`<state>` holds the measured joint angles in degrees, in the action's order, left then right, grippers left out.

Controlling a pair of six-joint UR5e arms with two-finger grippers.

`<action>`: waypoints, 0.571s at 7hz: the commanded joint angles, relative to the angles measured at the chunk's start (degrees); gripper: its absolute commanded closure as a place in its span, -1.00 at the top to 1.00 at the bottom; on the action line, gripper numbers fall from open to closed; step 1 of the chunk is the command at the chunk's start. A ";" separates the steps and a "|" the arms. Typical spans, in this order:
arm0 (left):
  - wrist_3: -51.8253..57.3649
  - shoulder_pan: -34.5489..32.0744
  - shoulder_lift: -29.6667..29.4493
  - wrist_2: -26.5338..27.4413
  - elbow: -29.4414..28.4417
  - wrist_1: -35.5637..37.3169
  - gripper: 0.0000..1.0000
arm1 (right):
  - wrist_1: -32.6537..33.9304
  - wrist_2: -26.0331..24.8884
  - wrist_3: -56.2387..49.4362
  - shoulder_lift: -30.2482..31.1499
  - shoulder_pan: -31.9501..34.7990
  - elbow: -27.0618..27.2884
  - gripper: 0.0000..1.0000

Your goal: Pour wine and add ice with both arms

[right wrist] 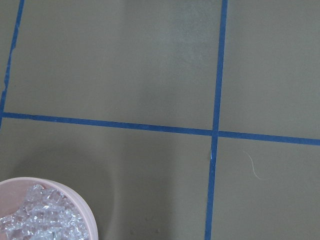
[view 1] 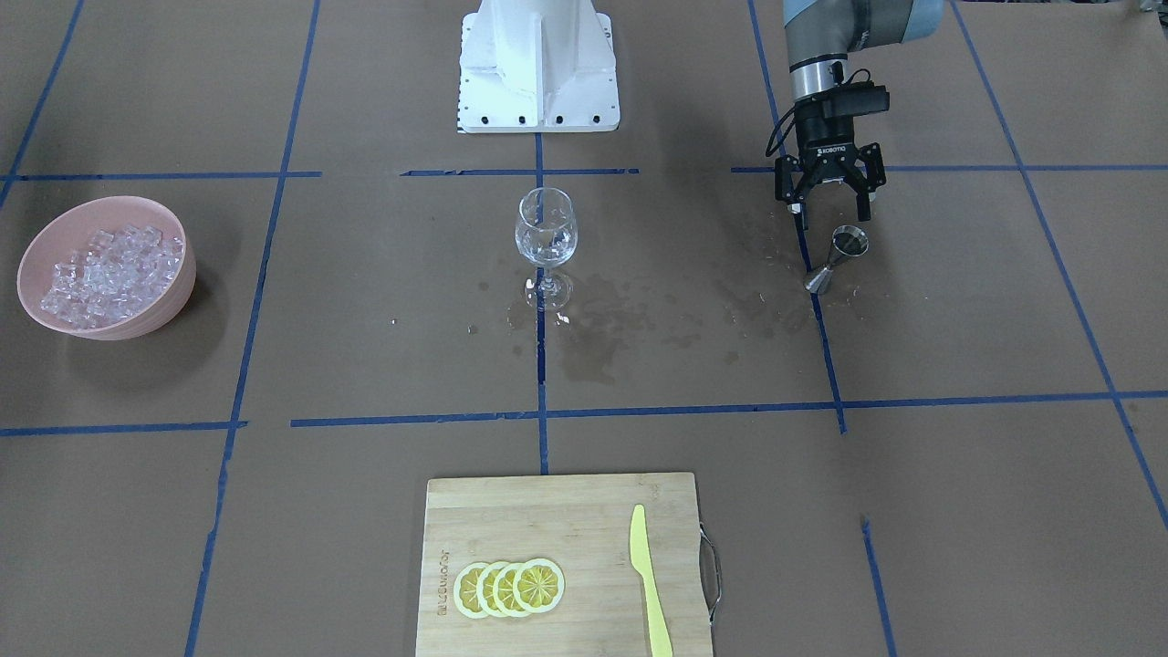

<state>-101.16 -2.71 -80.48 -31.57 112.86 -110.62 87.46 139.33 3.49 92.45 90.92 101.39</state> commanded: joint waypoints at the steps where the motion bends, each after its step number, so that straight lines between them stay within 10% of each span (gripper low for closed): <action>1: -0.71 -1.76 -3.34 2.38 -4.39 -0.03 1.00 | 0.07 -0.03 0.55 -0.17 -0.13 0.30 1.00; 4: -0.79 -5.02 -7.49 3.88 -9.75 -0.12 0.95 | 0.07 0.06 0.55 -0.26 -0.30 0.30 1.00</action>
<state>-101.88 -6.61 -86.71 -28.38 105.34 -110.68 87.54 139.32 4.04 92.26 90.71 101.70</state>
